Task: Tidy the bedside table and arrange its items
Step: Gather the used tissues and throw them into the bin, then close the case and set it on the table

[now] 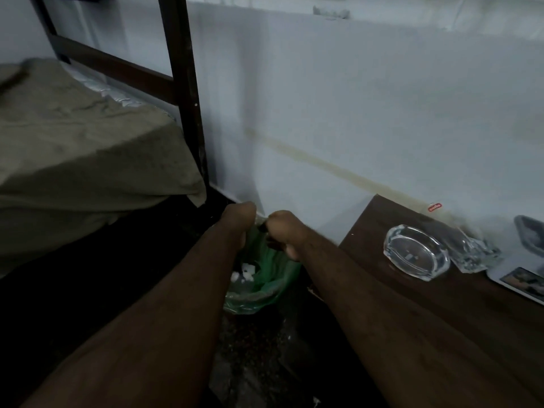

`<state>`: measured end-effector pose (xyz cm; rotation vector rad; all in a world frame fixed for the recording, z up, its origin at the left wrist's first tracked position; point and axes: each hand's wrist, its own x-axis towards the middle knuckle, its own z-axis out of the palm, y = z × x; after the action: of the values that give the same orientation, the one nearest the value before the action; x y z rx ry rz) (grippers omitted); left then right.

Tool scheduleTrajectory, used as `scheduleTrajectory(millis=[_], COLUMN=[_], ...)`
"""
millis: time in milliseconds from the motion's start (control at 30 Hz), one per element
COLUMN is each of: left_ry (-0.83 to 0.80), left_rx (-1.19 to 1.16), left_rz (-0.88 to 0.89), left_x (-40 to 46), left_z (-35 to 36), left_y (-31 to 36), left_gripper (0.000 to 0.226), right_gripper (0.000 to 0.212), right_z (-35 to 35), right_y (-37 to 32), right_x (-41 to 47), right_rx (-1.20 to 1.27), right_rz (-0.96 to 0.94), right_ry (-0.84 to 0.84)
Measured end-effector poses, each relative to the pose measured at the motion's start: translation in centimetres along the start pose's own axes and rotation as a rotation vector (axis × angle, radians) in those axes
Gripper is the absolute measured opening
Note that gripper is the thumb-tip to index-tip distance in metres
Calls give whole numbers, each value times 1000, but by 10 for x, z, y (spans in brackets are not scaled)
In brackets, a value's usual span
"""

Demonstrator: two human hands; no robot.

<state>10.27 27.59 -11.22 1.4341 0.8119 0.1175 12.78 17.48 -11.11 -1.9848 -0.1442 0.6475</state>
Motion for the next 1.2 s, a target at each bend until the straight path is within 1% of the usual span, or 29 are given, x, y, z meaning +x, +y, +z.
scheduleTrajectory(millis=[67,167,233,300,333,400,467,533,633,667,733,800,900,967,1000,1033,1100,1133,1200], left_ry=[1,-42,-124,-210,-246,-327,-405,-483,-612,-652,-736,-775,-841,-882,-899,-915,-949,-963,-978], left_rx=[-70,-99,-116,-123,-128,-120,-109,-115,-93,-74,-68,-52,0,16,31,62,140,178,247], left_rz=[31,56,108,150,165,203,231,235,225,228,225,220,211,207,210,217,228,237,261], left_x=[-3,-23,-39,-57,-63,-84,-109,-135,-174,-184,-209,-232,-258,-271,-275,-279,-283,-284,-283], left_z=[7,23,35,50,56,75,96,117,151,161,182,199,223,239,246,253,268,274,284], left_y=[6,21,30,37,39,42,45,44,38,34,27,22,13,5,1,-4,-14,-20,-29], left_gripper=[44,51,47,38,34,28,24,22,26,27,26,26,30,31,31,29,21,17,14], right_gripper=[27,32,32,23,23,36,43,38,21,22,30,37,31,23,23,28,39,41,39], right_z=[-7,-25,-44,-66,-76,-101,-126,-150,-190,-203,-232,-263,-303,-325,-332,-340,-355,-362,-370], right_y=[-3,-10,-11,-10,-8,-1,6,14,31,39,58,78,116,144,155,164,177,185,198], right_x=[-10,-35,-56,-78,-88,-111,-135,-159,-203,-215,-242,-264,-290,-300,-306,-311,-321,-324,-329], right_rx=[-3,-20,-22,-44,-61,-88,-128,-156,-231,-257,-265,-241,-253,-369,-475,-578,-750,-808,-796], right_rz=[-68,-178,-235,-282,-291,-288,-283,-285,-314,-311,-277,-230,-121,-59,-21,20,126,189,306], right_ry=[29,102,127,161,182,246,305,351,445,474,524,572,696,821,871,892,835,805,805])
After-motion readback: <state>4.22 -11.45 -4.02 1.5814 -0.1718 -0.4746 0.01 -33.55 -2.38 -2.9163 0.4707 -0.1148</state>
